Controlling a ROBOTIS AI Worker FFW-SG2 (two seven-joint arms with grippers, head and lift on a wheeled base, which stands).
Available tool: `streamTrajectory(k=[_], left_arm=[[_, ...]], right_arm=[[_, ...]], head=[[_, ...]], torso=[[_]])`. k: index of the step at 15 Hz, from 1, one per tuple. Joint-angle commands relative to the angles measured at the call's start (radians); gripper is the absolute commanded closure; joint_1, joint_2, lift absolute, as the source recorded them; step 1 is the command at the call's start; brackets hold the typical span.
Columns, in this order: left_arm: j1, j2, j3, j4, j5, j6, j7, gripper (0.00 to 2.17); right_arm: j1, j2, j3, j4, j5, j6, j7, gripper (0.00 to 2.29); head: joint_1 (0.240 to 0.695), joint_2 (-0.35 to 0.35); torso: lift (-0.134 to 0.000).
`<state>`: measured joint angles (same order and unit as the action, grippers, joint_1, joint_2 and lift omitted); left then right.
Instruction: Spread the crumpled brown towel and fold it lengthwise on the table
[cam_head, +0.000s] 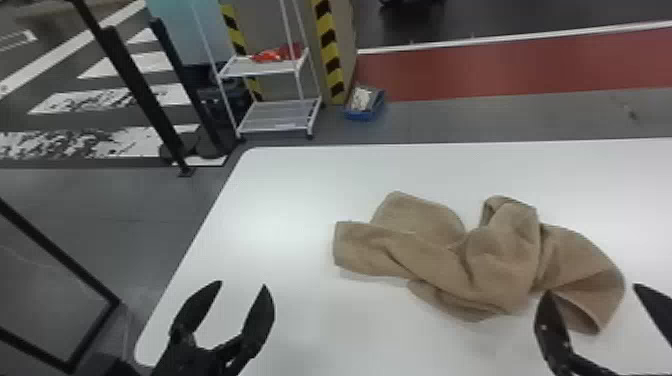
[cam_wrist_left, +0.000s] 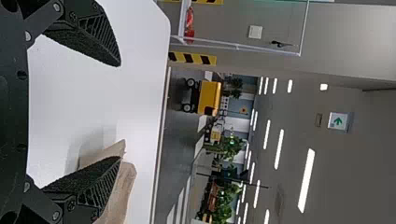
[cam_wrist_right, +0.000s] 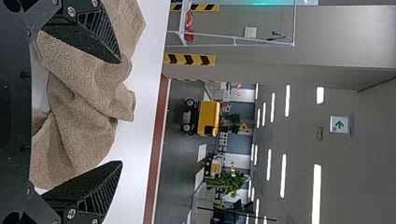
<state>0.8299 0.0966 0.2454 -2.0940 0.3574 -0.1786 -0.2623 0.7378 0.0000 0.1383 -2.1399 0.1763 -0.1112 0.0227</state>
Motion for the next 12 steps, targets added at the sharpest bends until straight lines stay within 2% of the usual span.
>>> streamTrajectory(k=[1, 12], left_arm=[[0.000, 0.000, -0.002, 0.002, 0.000, 0.000, 0.000, 0.20], [0.000, 0.000, -0.026, 0.005, -0.006, -0.009, 0.012, 0.20]], right_arm=[[0.000, 0.001, -0.003, 0.000, -0.014, -0.006, 0.008, 0.13], [0.003, 0.001, -0.011, 0.002, -0.020, -0.024, 0.029, 0.13]], head=[[0.695, 0.273], [0.695, 0.263]], torso=[[-0.123], [-0.123]])
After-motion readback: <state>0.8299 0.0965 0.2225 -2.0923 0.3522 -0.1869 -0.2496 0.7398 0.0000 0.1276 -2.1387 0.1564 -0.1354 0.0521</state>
